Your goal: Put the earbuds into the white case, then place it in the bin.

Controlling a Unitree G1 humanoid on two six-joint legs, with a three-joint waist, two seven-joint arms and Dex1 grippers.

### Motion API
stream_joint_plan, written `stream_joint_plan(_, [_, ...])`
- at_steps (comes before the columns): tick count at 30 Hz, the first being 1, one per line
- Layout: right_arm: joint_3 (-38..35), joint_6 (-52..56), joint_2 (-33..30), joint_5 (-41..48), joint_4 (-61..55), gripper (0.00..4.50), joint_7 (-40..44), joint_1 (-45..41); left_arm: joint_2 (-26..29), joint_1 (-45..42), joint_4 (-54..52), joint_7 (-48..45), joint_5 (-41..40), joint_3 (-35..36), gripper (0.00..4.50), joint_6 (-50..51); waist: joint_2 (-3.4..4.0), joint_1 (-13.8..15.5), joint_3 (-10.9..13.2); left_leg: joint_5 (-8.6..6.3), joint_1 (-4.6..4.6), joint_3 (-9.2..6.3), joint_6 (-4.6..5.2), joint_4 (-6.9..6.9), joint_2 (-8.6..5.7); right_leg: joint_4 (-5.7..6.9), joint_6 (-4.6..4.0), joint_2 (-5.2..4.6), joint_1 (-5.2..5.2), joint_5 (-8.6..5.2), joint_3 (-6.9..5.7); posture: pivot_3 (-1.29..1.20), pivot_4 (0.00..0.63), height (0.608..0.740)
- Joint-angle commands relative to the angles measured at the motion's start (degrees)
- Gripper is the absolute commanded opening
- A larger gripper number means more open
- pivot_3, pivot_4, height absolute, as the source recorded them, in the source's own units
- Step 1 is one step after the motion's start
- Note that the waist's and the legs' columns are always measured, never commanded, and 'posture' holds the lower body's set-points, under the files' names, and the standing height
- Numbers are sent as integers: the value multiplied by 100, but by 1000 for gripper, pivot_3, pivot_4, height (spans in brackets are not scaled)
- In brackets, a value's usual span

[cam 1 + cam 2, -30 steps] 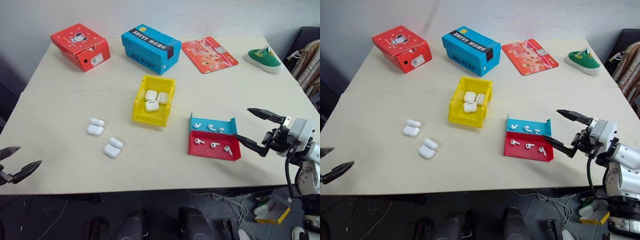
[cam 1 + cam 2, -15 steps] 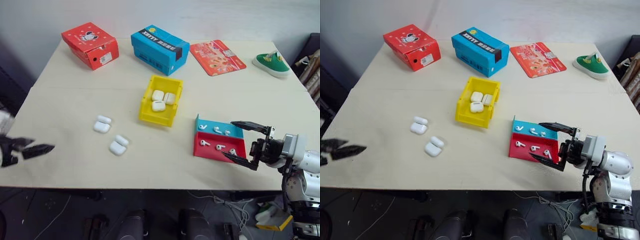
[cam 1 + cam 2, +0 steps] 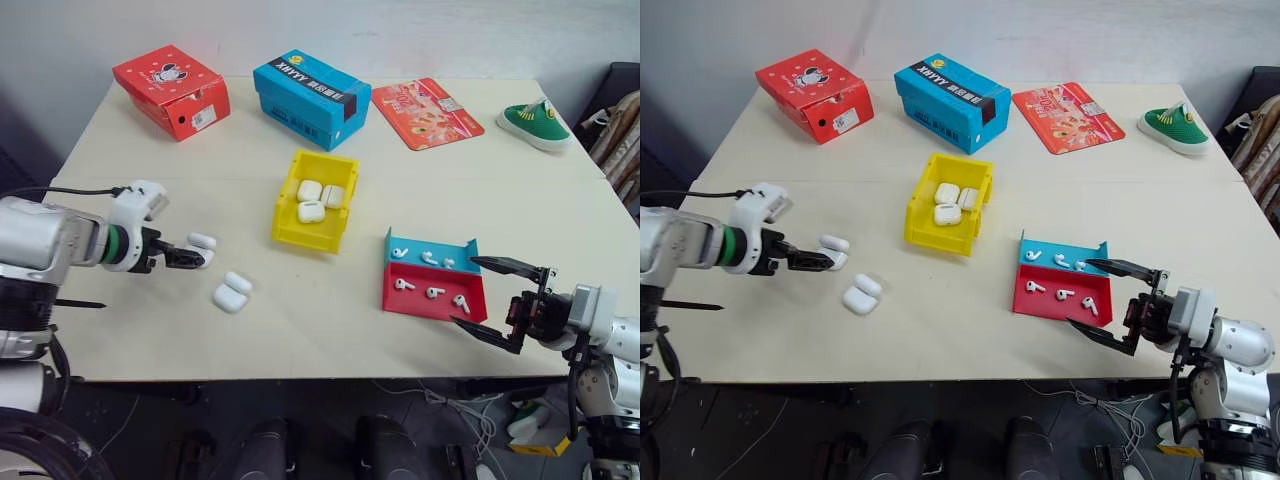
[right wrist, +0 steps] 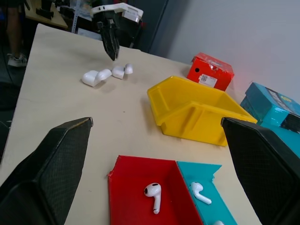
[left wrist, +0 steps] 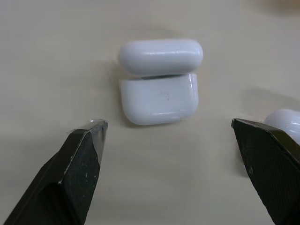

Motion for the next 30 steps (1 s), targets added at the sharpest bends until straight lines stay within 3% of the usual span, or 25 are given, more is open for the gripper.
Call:
stream_joint_plan(1, [-125, -61, 23, 69, -347, 4500, -174, 115, -289, -232, 136, 326, 288, 146, 4469, -79, -3, 5, 2, 0, -1, 0, 0, 4, 1, 1, 0, 0, 0, 0, 1, 0, 150, 740])
stream_joint_plan(8, [-104, -2, -15, 74, -511, 4500, -326, 221, -801, -89, 292, 703, 595, 207, 4469, -298, -4, 4, 2, 0, -1, 1, 0, 9, 6, 2, 0, 2, 1, 0, 0, 0, 150, 740])
stream_joint_plan(11, [-76, 41, -32, 68, -561, 4500, -387, 195, -707, -194, 293, 609, 938, -584, 4469, -275, -4, 8, 2, 0, 0, 1, 0, 14, 7, 5, 0, 2, 3, 0, 0, 0, 150, 740])
stream_joint_plan(17, [-25, 72, -19, 33, -593, 4500, -454, 132, -1074, -191, 454, 715, 977, -243, 4469, -367, -2, 36, 1, 0, 6, 1, 1, 19, 10, 12, -2, 1, 7, -1, 3, 0, 150, 740])
stream_joint_plan(23, [-26, 88, -7, -15, -618, 4500, -533, 97, -1060, -20, 243, 654, 1000, -231, 4469, -102, -1, 51, 0, 0, 6, 1, 1, 24, 10, 15, -2, -1, 9, -1, 4, 0, 150, 740])
stream_joint_plan(26, [-36, 90, -10, -34, -634, 4500, -578, 103, -1089, 47, 237, 735, 1048, -125, 3897, -89, -1, 37, 0, 0, 6, 1, 1, 23, 10, 15, -2, 0, 8, -1, 4, 0, 150, 740])
stream_joint_plan(30, [-42, 70, -1, -54, -625, 4500, -614, 96, -1105, 135, 157, 776, 1076, 0, 2795, -40, -1, 19, 0, 0, 7, 1, 1, 23, 10, 15, -2, 0, 8, -1, 3, 0, 150, 740])
